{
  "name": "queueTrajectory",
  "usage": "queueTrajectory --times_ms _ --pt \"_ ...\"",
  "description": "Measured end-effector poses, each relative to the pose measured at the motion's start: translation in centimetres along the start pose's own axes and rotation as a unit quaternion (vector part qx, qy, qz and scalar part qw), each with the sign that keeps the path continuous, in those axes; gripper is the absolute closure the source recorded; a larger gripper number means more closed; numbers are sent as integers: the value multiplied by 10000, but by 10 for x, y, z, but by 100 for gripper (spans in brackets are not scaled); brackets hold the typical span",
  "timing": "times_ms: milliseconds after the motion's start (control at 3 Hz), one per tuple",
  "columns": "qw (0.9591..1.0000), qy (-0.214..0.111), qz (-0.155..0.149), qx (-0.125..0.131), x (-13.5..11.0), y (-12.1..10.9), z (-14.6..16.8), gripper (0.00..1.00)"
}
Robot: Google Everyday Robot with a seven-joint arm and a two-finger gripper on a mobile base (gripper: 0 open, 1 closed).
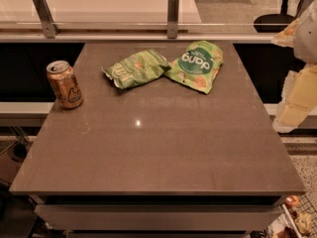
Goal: Pick orange can
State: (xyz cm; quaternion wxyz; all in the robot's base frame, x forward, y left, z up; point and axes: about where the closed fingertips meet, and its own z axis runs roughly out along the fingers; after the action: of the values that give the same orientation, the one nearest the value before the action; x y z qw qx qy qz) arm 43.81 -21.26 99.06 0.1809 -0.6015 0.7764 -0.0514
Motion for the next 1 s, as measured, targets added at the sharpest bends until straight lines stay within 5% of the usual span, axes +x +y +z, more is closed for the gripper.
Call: queueTrajectory --times_ms 667,1000 --pt "9998 -171 11 82 -8 -4 0 0" --pt "9975 -682 74 148 -33 -14 14 0"
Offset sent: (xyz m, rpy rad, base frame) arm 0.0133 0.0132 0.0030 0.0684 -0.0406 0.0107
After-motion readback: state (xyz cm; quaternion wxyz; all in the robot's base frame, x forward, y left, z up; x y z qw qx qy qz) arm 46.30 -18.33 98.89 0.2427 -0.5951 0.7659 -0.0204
